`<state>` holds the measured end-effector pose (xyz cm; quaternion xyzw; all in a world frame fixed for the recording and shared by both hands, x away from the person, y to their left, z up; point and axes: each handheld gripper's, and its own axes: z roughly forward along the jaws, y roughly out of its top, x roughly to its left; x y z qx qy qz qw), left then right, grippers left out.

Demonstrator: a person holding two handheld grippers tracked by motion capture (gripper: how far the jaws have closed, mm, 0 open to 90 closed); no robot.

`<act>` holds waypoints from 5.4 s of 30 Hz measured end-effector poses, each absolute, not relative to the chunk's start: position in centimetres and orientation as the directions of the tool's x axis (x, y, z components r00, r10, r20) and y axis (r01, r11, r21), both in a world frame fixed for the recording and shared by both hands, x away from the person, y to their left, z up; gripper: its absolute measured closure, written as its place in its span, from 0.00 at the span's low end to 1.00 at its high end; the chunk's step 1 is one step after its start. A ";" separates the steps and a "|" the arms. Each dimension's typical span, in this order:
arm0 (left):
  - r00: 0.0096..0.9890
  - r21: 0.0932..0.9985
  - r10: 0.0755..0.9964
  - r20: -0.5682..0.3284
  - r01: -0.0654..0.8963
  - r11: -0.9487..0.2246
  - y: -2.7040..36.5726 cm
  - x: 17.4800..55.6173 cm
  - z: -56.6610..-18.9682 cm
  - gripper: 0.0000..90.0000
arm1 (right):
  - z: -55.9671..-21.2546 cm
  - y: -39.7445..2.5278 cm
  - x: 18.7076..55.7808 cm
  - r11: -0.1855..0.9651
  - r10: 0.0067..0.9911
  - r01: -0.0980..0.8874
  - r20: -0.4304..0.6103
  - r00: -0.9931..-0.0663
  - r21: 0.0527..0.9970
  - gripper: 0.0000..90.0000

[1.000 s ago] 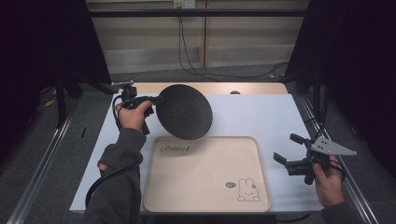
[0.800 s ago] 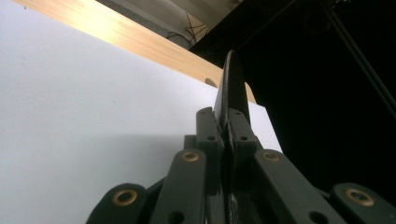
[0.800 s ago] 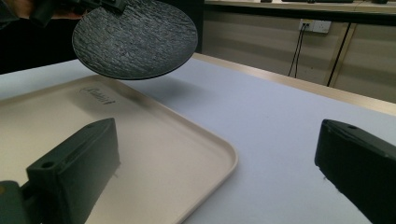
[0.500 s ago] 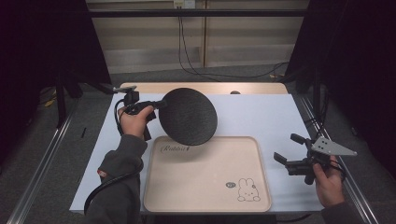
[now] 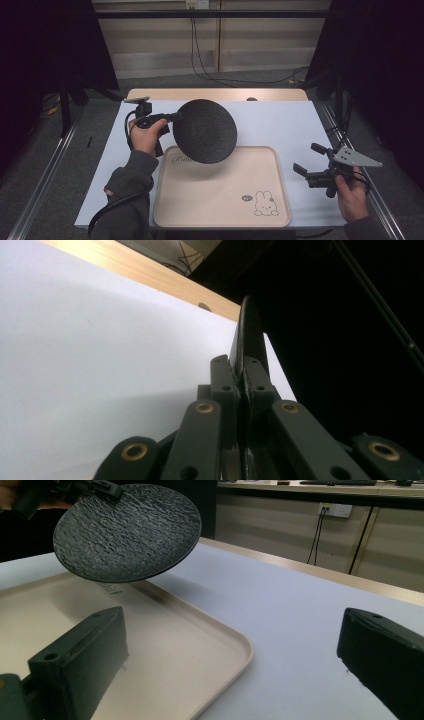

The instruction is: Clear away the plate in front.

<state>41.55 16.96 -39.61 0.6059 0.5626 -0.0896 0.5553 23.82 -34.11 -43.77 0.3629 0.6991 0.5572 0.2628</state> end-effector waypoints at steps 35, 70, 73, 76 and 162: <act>0.473 0.593 0.529 -0.704 0.802 0.072 13.8 37.1 -40.8 0.96 | -43.9 -33.9 23.8 0.127 0.797 0.213 0.028 -0.603 0.969 0.00; 0.507 0.584 0.502 -0.701 0.812 -0.003 11.5 34.1 -44.8 0.97 | -43.9 -33.9 23.9 0.130 0.794 0.207 0.024 -0.608 0.970 0.00; 0.500 0.582 0.497 -0.709 0.813 0.011 11.4 34.2 -44.9 0.97 | -43.8 -34.0 23.9 0.131 0.792 0.202 0.020 -0.611 0.971 0.00; 0.507 0.587 0.498 -0.704 0.810 0.005 11.6 34.3 -45.2 0.97 | -43.8 -33.9 23.8 0.124 0.793 0.204 0.027 -0.609 0.971 0.00; 0.464 0.657 0.694 -0.550 0.754 0.017 12.1 32.5 -48.0 0.73 | -43.7 -33.5 23.8 0.170 0.761 0.183 -0.011 -0.649 0.968 0.00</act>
